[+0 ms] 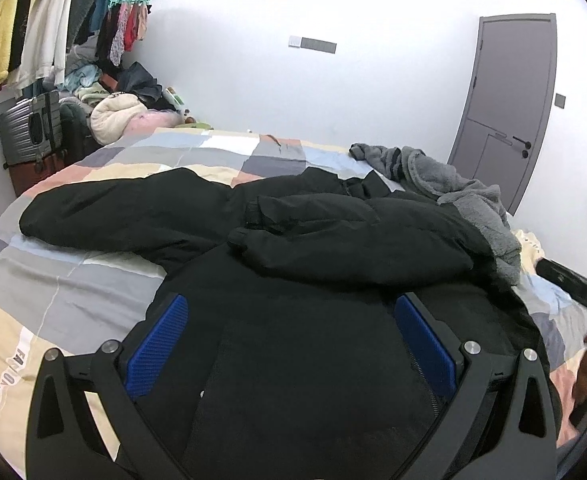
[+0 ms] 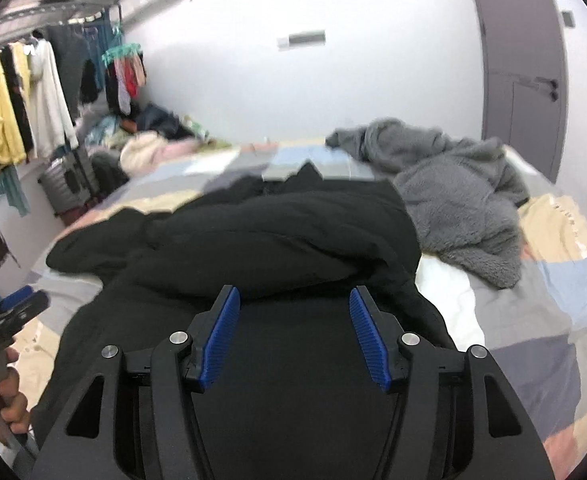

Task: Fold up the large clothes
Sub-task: 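Move the left tool to the other sleeve cuff and close on it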

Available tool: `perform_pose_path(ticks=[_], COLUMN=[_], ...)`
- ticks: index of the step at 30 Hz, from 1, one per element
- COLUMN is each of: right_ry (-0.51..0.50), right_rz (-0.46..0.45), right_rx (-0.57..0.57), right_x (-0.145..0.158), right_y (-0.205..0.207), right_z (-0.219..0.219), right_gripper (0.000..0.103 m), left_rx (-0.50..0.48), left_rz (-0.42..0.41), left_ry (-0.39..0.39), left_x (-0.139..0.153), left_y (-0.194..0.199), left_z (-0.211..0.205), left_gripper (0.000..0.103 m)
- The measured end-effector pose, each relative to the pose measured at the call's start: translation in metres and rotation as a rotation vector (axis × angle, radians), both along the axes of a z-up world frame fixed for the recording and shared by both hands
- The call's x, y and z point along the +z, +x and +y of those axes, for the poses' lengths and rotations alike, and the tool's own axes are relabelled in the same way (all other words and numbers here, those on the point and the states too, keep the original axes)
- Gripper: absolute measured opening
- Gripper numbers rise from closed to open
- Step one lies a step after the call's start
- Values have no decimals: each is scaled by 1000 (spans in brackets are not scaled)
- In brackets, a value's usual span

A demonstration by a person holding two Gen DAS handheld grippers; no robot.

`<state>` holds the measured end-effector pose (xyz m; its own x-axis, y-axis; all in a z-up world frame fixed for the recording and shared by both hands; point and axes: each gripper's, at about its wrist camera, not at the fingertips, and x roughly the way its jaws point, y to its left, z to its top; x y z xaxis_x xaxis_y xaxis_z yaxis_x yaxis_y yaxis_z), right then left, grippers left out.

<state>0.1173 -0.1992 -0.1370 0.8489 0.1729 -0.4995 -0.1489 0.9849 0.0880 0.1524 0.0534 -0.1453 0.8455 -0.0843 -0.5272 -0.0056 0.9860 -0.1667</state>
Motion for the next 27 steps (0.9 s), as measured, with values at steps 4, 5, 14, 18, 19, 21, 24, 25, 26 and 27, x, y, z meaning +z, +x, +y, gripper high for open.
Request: perform_pose_path(ticks=[4, 5, 14, 18, 19, 21, 24, 25, 26, 27], right_ry=[7, 16, -26, -29, -35, -33, -2, 8, 13, 12], right_rz=[-32, -32, -64, -54, -48, -40, -25, -21, -18, -15], right_rx=[17, 24, 66, 82, 83, 82, 82, 77, 70, 64], right_x=[4, 4, 3, -1, -2, -4, -6, -7, -7, -8], right_y=[-33, -40, -70, -69, -67, -67, -67, -67, -67, -66], right_z=[11, 12, 29, 33, 33, 34, 29, 27, 26, 25], right_gripper=[61, 61, 65, 68, 69, 71, 72, 72, 72, 72], left_rx=[7, 8, 24, 77, 90, 117, 198, 215, 226, 247], left_rz=[-12, -13, -11, -31, -29, -5, 26, 38, 50, 68], left_ry=[-14, -17, 19, 37, 28, -18, -87, -115, -142, -172], left_x=[3, 2, 1, 12, 14, 18, 17, 15, 11, 5], left_y=[-1, -1, 11, 31, 37, 55, 75, 81, 87, 93], left_z=[5, 5, 10, 30, 39, 68, 116, 133, 152, 177], left_gripper=[103, 103, 103, 103, 103, 103, 103, 103, 103, 103])
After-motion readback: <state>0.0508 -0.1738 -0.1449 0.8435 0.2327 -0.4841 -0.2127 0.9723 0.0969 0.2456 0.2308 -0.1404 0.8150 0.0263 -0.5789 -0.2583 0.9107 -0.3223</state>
